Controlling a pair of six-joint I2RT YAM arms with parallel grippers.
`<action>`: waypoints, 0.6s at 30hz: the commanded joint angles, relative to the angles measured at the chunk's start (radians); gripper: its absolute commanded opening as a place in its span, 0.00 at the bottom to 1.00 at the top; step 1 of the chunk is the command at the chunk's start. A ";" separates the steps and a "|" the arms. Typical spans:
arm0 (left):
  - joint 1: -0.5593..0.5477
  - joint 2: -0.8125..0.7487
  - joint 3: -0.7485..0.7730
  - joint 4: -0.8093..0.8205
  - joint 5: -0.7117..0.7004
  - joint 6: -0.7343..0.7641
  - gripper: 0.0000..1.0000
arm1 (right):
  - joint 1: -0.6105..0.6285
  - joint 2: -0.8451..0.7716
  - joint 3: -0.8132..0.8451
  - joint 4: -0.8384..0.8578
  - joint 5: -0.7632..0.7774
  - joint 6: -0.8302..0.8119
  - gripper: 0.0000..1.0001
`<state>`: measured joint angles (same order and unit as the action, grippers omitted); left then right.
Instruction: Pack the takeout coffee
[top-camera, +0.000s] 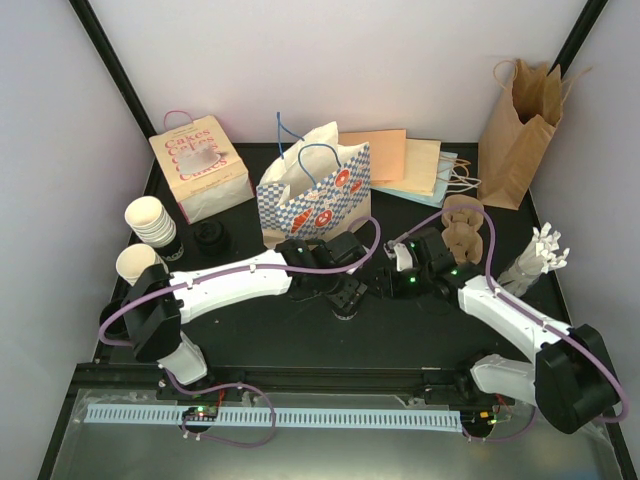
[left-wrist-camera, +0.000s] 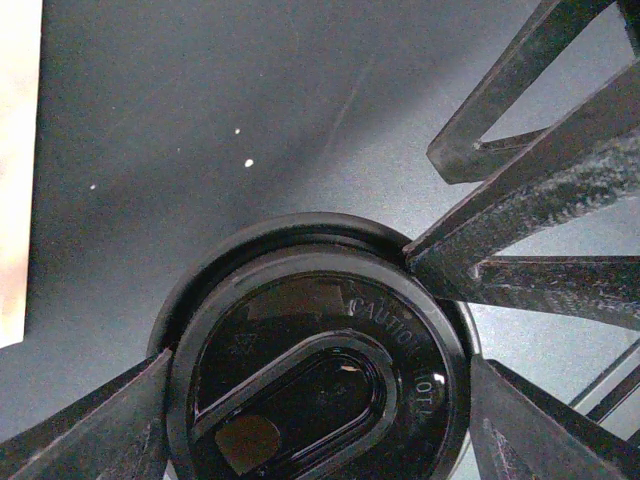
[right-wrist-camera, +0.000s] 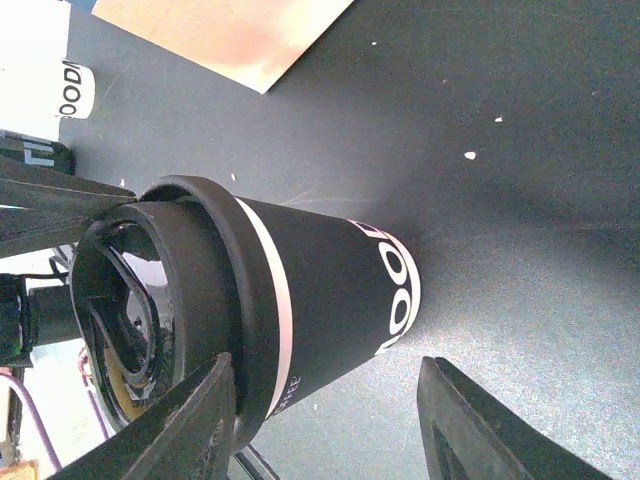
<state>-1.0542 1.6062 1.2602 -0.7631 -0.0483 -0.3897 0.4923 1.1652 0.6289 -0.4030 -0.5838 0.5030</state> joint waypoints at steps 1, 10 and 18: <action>0.005 0.021 0.019 -0.019 0.032 0.018 0.78 | -0.005 0.011 -0.020 0.024 -0.024 -0.008 0.53; 0.003 0.040 0.002 -0.013 0.056 0.027 0.75 | -0.004 0.033 -0.103 0.060 0.010 0.019 0.53; 0.003 0.041 -0.020 0.000 0.068 0.031 0.74 | -0.004 0.051 -0.203 0.119 0.047 0.056 0.52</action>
<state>-1.0527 1.6100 1.2602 -0.7677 -0.0360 -0.3618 0.4797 1.1610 0.5186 -0.2249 -0.6411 0.5468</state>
